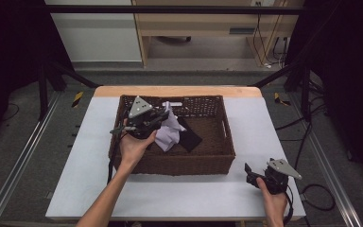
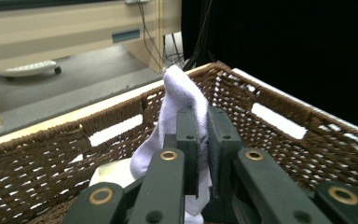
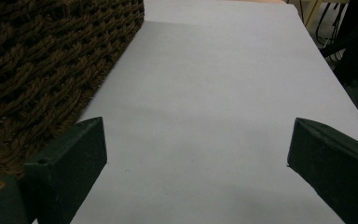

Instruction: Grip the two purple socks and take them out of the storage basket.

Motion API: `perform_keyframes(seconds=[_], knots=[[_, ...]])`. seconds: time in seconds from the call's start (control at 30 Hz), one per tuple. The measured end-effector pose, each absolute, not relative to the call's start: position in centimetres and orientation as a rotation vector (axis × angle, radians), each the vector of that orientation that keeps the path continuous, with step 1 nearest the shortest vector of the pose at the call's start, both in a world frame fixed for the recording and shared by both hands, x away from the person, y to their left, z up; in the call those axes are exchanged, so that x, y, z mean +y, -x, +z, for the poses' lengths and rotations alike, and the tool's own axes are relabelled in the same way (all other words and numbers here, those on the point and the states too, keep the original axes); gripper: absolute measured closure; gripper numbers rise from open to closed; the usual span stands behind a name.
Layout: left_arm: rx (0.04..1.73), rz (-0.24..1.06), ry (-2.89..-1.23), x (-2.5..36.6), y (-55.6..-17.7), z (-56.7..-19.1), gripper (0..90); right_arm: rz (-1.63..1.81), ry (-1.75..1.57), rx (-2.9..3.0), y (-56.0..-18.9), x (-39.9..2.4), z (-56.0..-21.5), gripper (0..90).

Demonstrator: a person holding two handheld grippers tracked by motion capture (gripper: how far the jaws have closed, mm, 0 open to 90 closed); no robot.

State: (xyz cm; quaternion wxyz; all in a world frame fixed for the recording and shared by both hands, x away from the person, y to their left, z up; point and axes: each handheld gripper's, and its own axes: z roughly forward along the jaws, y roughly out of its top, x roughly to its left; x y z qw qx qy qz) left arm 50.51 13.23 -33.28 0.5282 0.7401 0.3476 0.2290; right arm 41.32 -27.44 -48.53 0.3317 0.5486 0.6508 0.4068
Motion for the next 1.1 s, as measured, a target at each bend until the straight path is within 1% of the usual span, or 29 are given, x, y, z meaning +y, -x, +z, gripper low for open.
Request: perform_keyframes(seconds=[0.27, 0.4, 0.67, 0.8, 1.1], knots=[[0.786, 0.532, -1.714, 14.6, -48.1, -31.1, 83.7, 1.063, -1.434, 1.700, -41.3, -27.5, -48.5, 5.0], [0.745, 0.552, -1.713, 14.8, -46.6, -30.2, 83.7, 1.062, -1.439, 1.700, -41.3, -27.5, -48.5, 5.0], [0.678, 0.524, -1.669, 15.6, -43.7, -28.5, 83.6, 1.064, -1.437, 1.699, -41.3, -27.5, -48.5, 5.0], [0.667, 0.493, -1.656, 16.1, -42.3, -28.1, 83.6, 1.064, -1.438, 1.699, -41.3, -27.5, -48.5, 5.0], [0.618, 0.475, -1.649, 17.0, -39.5, -27.8, 83.6, 1.063, -1.441, 1.700, -41.4, -27.5, -48.5, 5.0]])
